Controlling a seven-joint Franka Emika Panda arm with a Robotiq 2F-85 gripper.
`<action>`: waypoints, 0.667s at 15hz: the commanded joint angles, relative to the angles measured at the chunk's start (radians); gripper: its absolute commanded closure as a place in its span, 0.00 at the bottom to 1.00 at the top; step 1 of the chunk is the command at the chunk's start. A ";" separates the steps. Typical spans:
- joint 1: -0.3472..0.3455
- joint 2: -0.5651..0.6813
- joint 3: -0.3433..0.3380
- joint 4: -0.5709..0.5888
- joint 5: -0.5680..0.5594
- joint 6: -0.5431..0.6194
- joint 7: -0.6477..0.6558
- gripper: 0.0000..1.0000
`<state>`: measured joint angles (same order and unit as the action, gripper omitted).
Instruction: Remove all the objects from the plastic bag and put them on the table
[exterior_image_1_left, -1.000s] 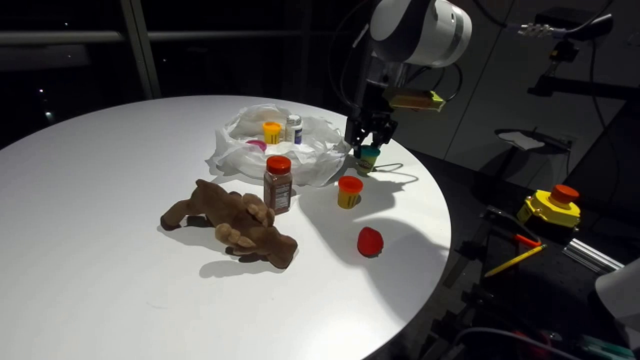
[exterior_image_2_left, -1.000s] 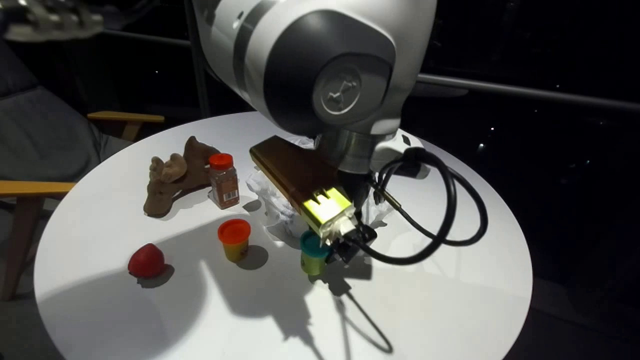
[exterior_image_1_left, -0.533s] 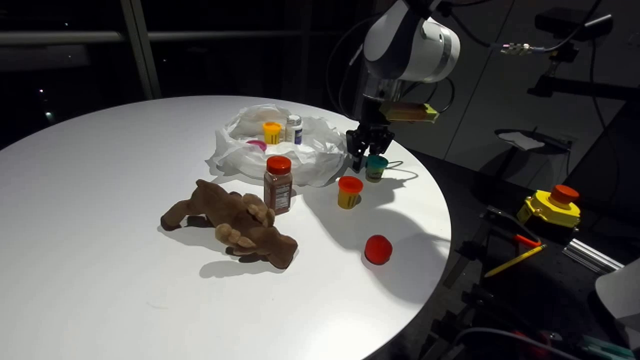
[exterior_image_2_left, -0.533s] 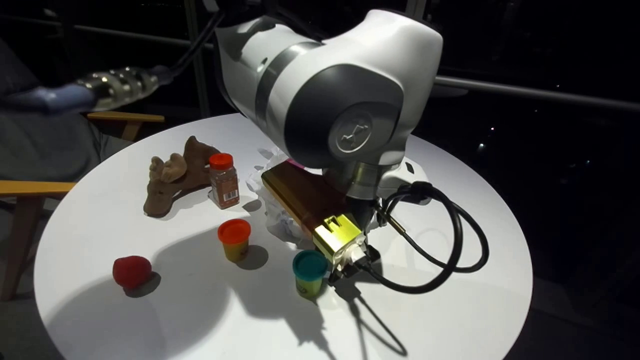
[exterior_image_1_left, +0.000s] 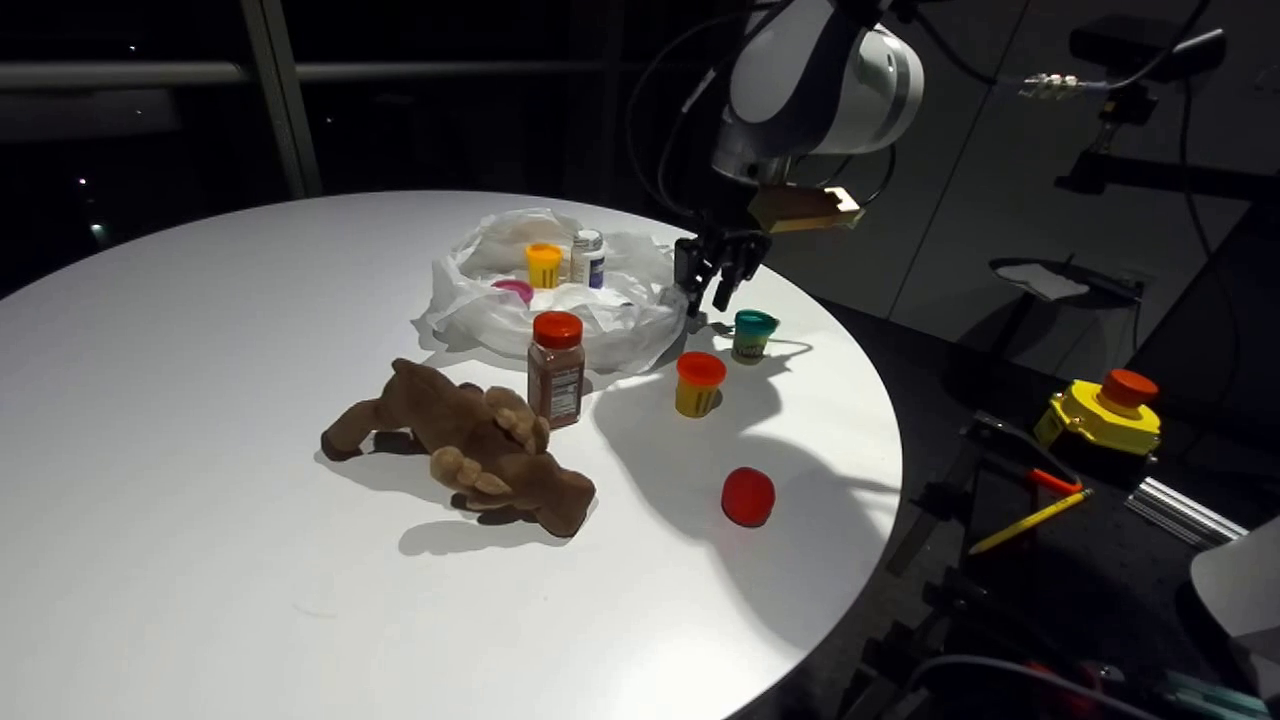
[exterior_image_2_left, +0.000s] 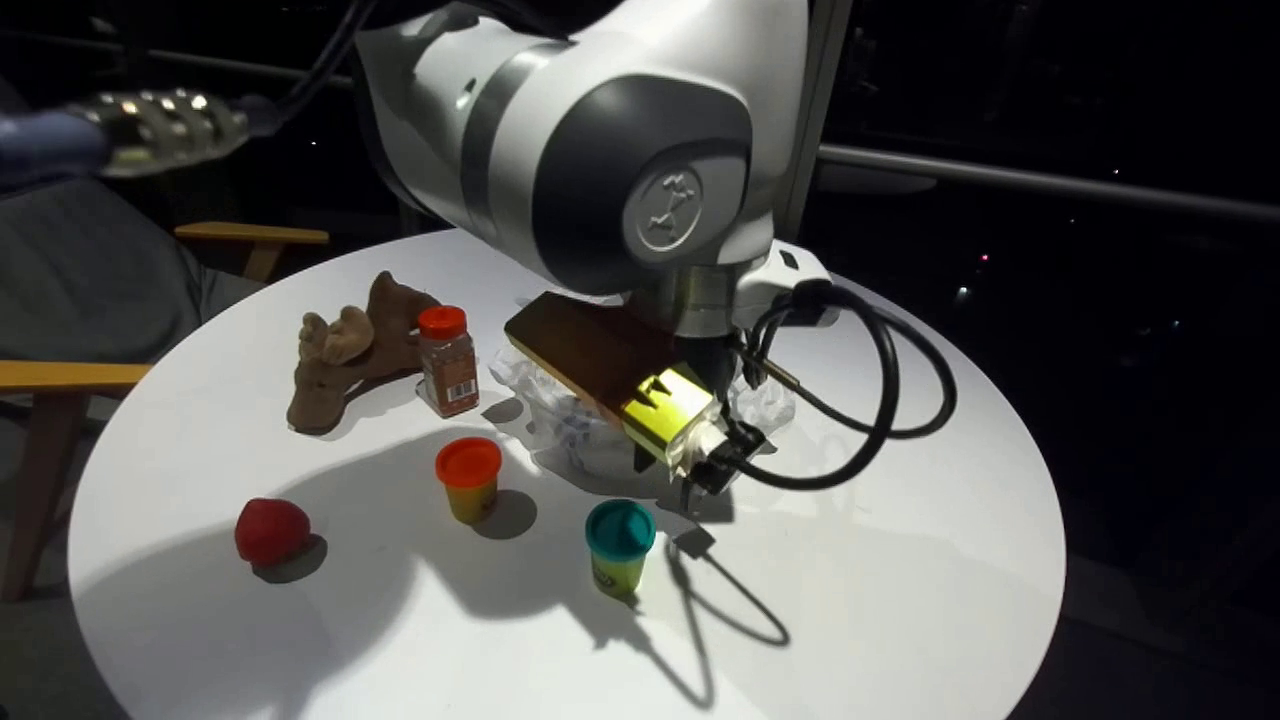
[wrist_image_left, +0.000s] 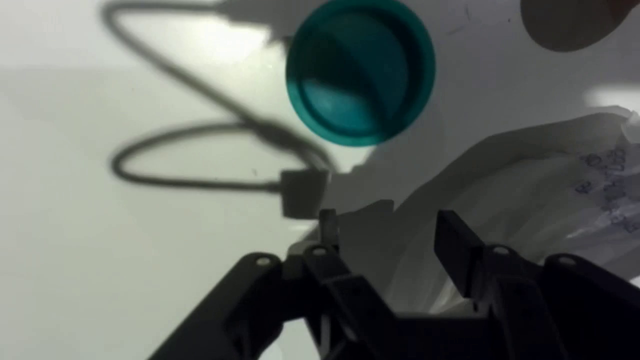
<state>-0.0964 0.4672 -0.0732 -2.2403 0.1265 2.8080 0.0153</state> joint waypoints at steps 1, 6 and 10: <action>0.103 -0.155 -0.080 -0.062 -0.115 -0.032 0.103 0.15; 0.112 -0.179 -0.022 0.092 -0.114 -0.149 0.128 0.00; 0.108 -0.064 0.001 0.260 -0.104 -0.178 0.153 0.00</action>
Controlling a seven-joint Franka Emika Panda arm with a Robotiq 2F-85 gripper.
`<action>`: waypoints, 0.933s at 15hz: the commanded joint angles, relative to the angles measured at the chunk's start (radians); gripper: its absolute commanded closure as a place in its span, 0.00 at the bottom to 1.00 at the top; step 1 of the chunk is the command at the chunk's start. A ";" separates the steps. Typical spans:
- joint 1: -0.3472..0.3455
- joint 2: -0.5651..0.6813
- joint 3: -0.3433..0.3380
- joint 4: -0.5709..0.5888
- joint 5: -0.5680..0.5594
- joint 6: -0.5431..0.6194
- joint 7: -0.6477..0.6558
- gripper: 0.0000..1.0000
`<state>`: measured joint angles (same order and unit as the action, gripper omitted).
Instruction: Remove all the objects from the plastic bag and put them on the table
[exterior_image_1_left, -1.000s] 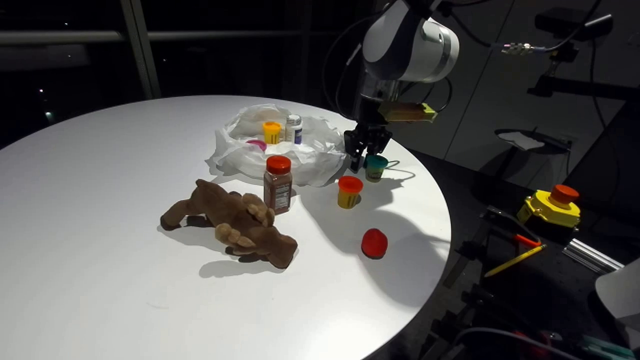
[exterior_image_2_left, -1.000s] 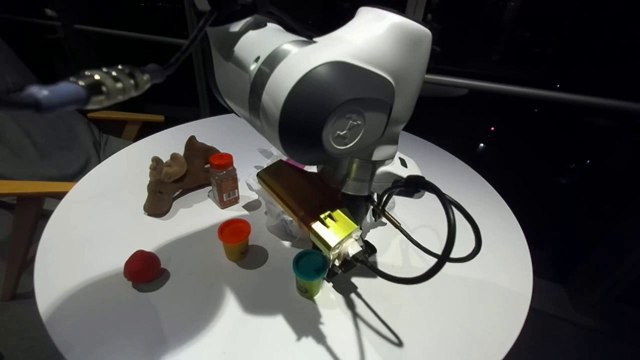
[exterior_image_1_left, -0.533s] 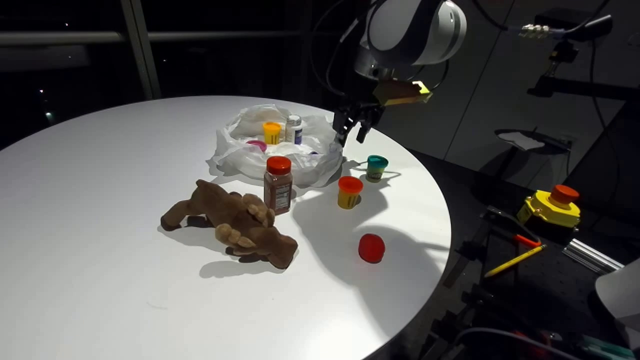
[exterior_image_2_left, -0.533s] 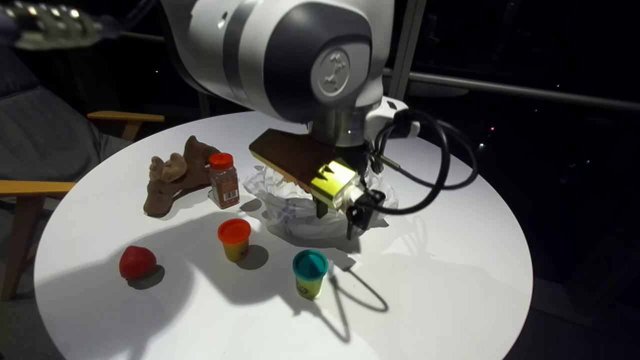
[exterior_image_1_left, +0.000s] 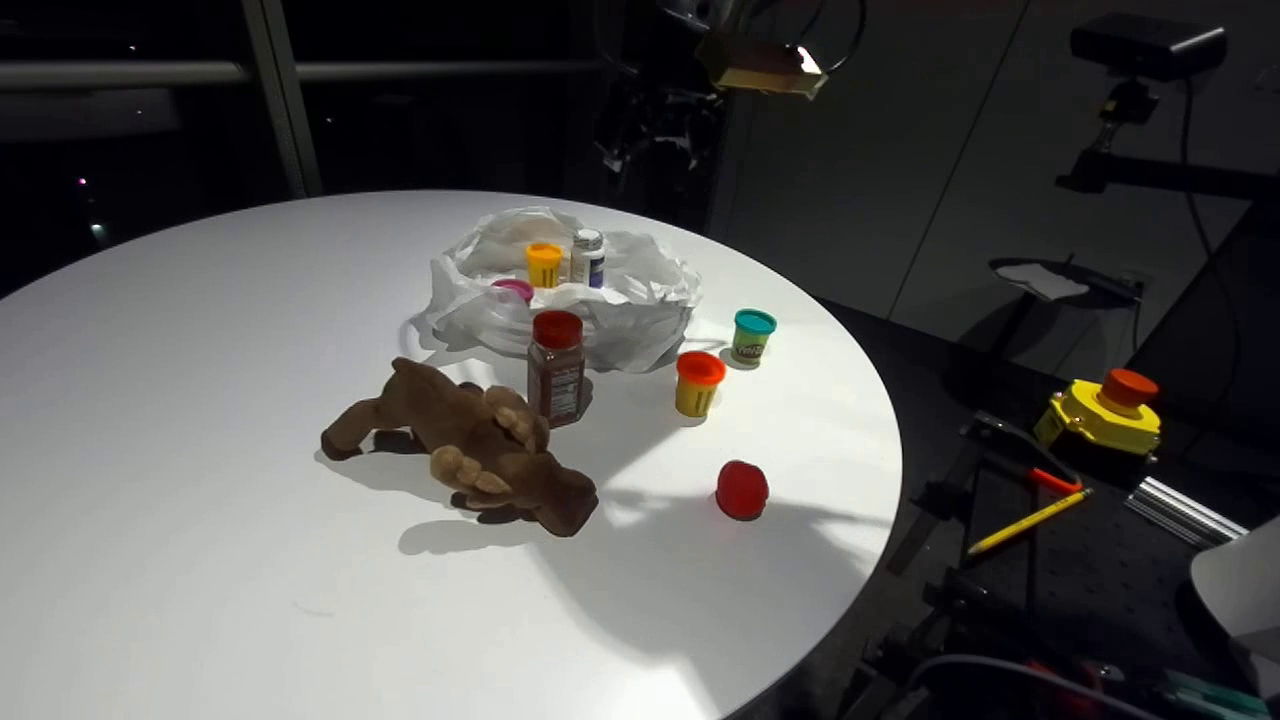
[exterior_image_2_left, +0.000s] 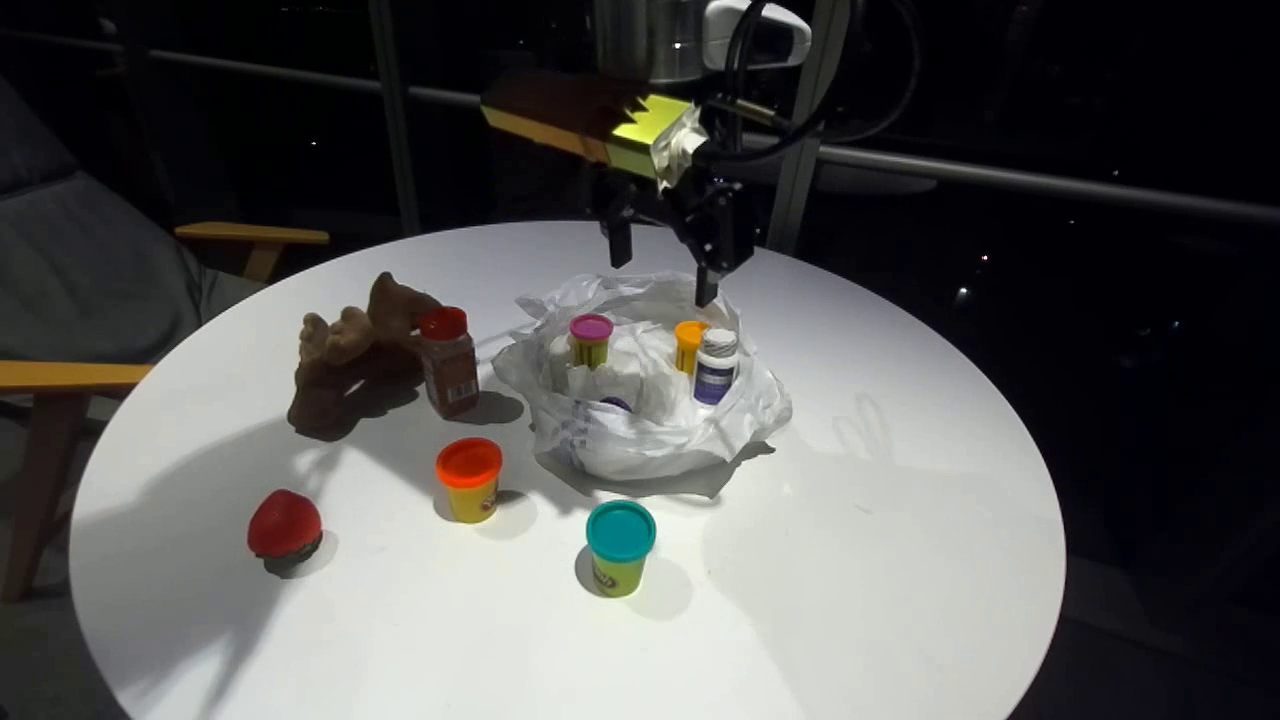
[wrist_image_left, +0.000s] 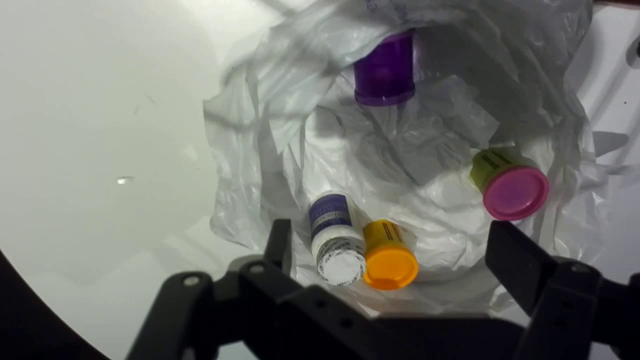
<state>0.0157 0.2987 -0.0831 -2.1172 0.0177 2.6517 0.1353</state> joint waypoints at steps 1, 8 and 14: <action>-0.002 0.132 0.009 0.168 0.000 -0.021 0.043 0.01; 0.015 0.372 -0.024 0.403 -0.012 -0.091 0.111 0.00; 0.037 0.468 -0.060 0.524 -0.018 -0.076 0.168 0.07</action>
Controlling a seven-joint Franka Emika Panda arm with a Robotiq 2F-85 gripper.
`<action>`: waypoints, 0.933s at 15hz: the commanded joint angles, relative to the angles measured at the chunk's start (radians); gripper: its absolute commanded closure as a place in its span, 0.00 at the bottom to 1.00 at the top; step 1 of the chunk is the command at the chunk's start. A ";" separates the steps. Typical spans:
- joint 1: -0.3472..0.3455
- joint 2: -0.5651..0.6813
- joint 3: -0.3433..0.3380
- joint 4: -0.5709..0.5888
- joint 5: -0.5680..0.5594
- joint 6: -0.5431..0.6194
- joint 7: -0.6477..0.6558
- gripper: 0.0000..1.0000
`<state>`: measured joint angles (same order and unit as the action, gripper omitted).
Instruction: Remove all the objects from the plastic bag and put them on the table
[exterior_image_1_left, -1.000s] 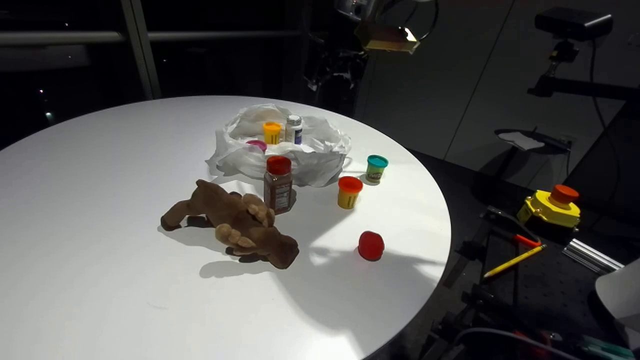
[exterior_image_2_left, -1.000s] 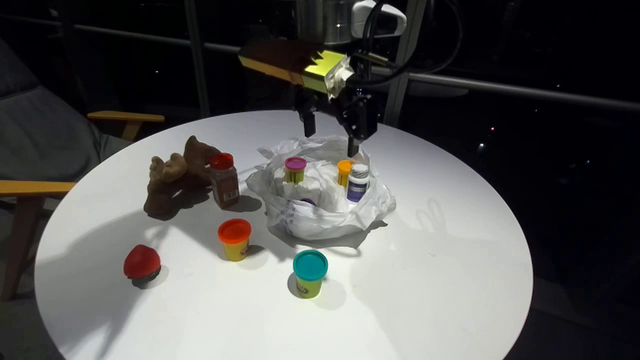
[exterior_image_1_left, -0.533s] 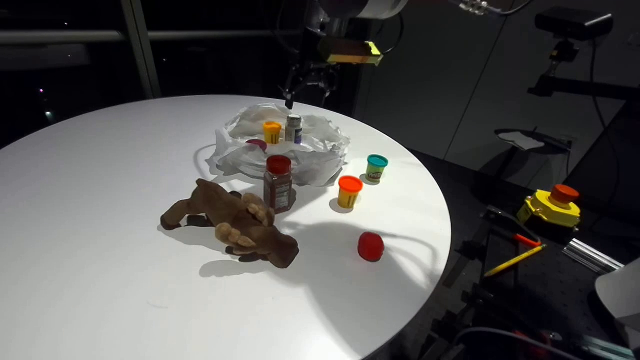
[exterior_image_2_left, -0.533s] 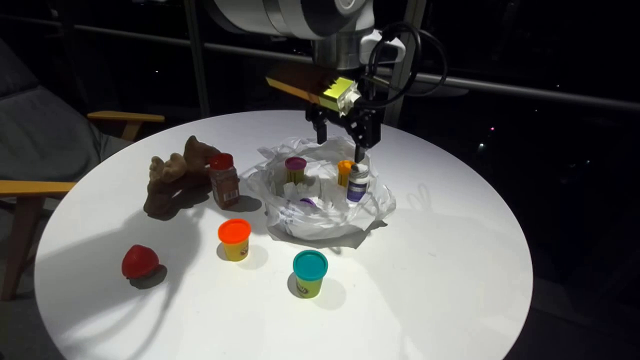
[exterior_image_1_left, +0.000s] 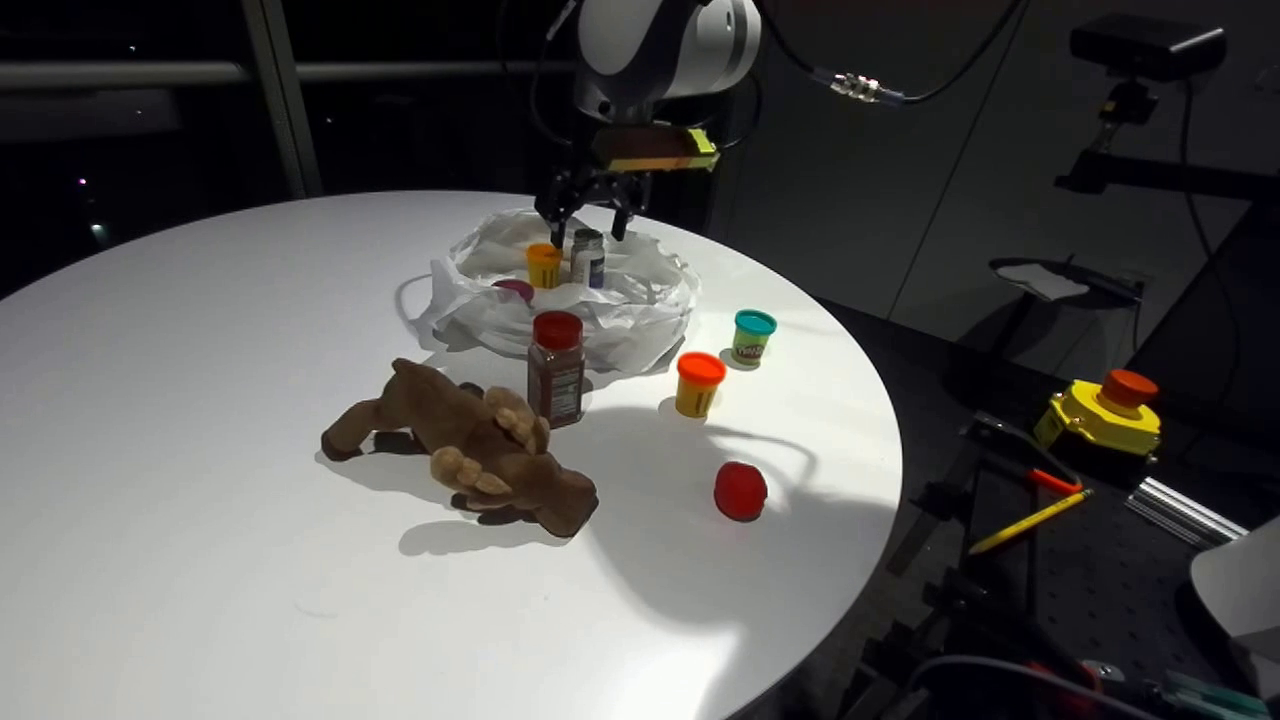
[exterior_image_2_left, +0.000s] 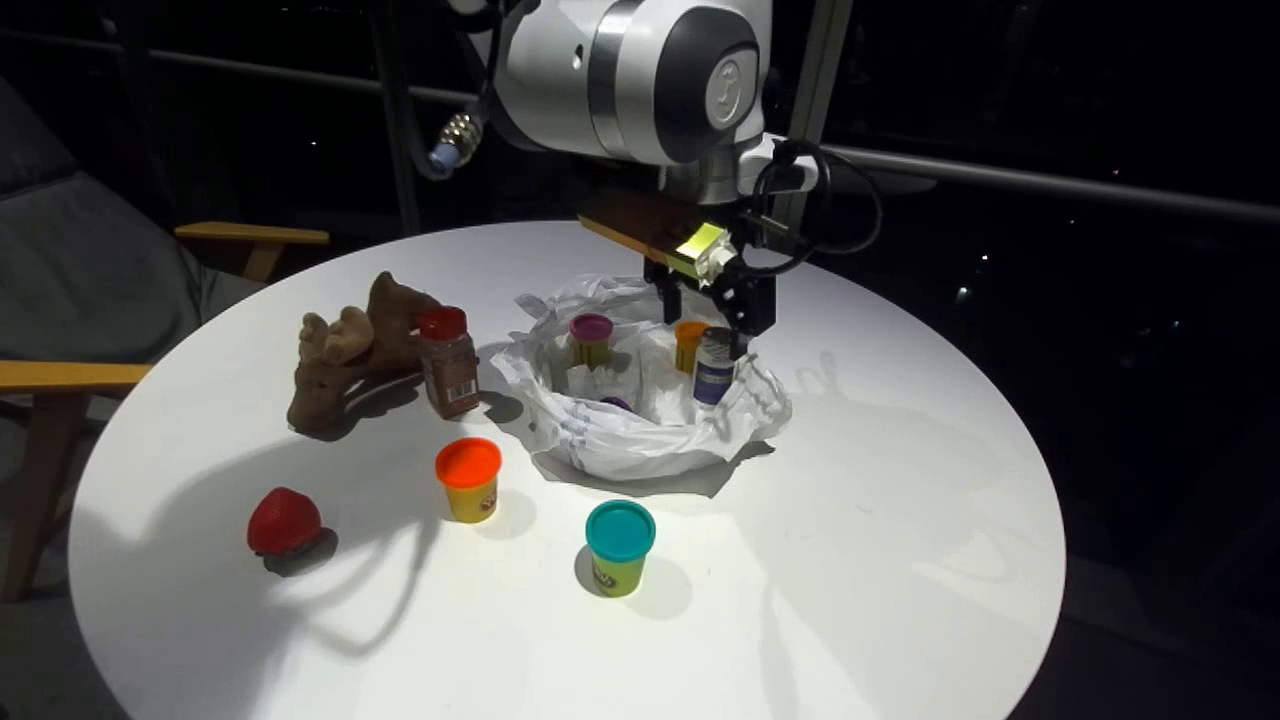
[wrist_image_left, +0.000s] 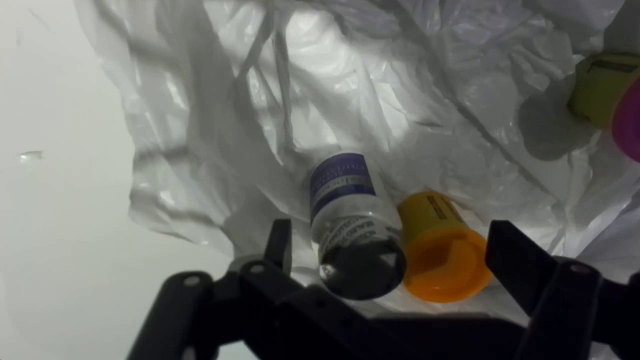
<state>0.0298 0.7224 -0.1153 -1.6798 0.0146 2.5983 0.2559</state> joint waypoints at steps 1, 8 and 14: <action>0.024 0.054 -0.030 0.102 -0.013 -0.025 0.052 0.27; 0.070 0.039 -0.082 0.096 -0.042 -0.037 0.127 0.81; 0.160 -0.082 -0.144 -0.017 -0.098 -0.043 0.238 0.81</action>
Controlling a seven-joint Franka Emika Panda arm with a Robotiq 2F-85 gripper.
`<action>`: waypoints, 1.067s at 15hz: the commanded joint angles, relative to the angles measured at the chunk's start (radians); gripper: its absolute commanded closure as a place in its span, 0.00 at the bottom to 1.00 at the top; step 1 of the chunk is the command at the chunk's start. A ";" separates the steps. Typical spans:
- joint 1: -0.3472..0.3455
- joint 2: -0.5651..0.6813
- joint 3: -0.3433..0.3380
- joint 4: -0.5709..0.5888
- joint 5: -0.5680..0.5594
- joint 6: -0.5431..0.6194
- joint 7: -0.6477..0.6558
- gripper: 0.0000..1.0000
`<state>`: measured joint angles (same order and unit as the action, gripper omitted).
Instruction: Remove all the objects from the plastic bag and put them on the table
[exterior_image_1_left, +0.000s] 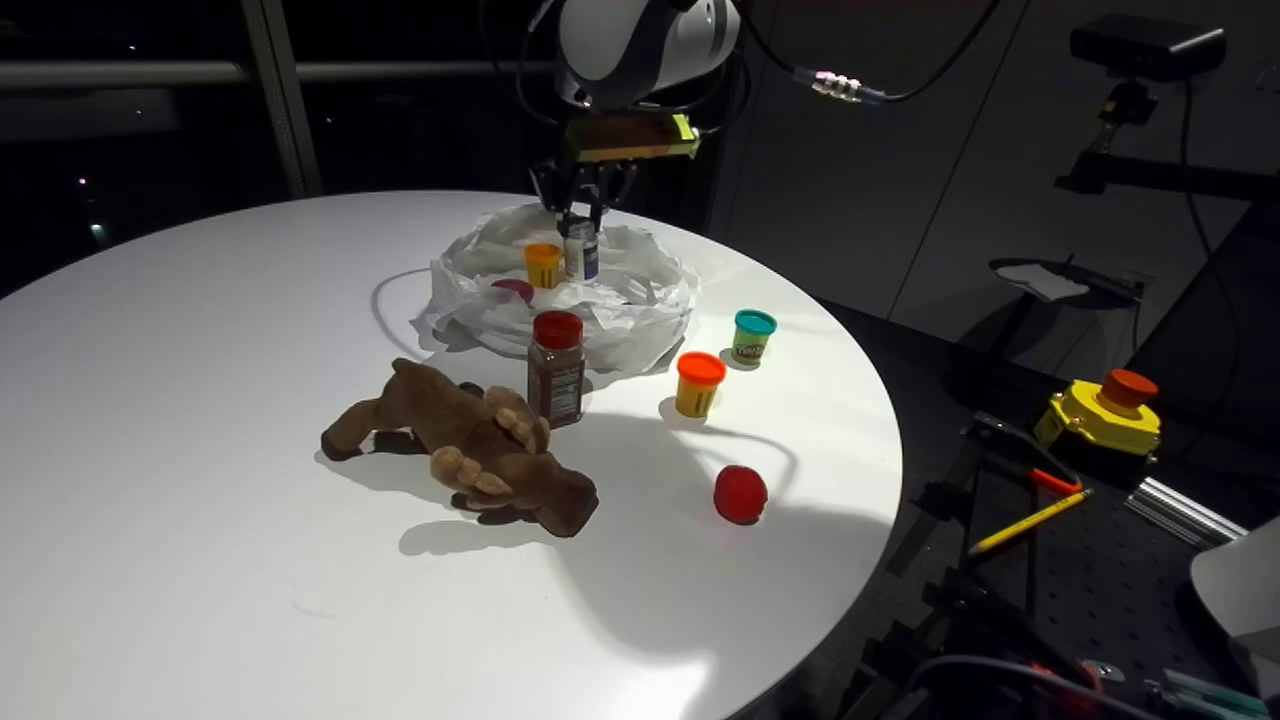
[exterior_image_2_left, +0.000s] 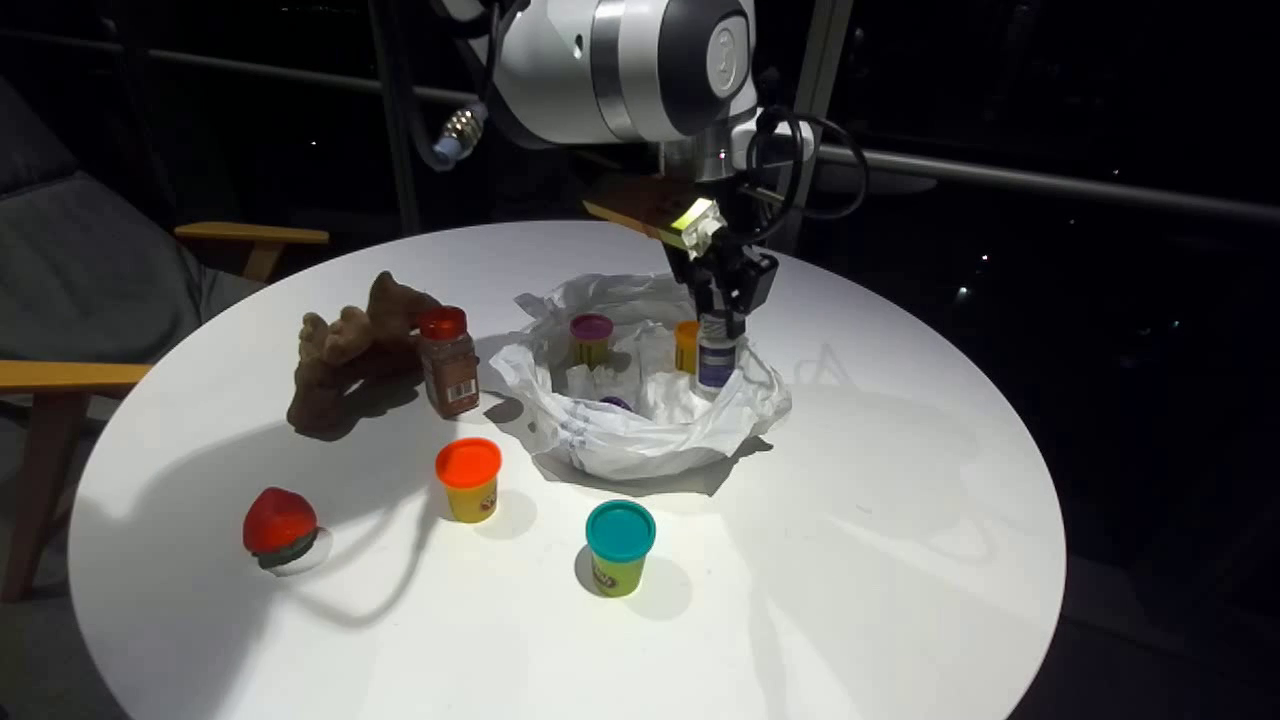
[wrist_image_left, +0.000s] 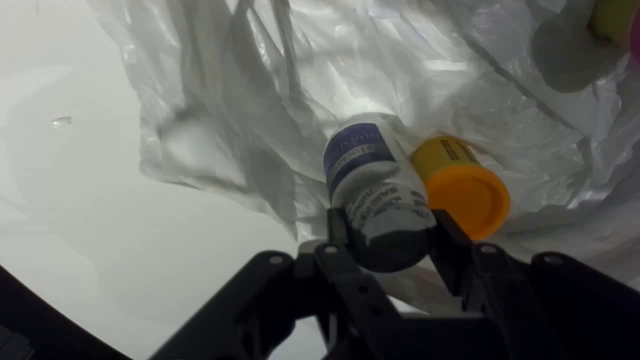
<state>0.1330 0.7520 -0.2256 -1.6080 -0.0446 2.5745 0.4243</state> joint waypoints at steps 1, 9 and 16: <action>0.069 -0.151 -0.032 -0.122 -0.043 -0.027 0.076 0.81; 0.109 -0.556 0.021 -0.516 -0.095 0.052 0.115 0.81; 0.007 -0.865 0.142 -0.910 -0.030 0.116 0.049 0.81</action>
<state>0.1994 0.0431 -0.1407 -2.3220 -0.1030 2.6256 0.5062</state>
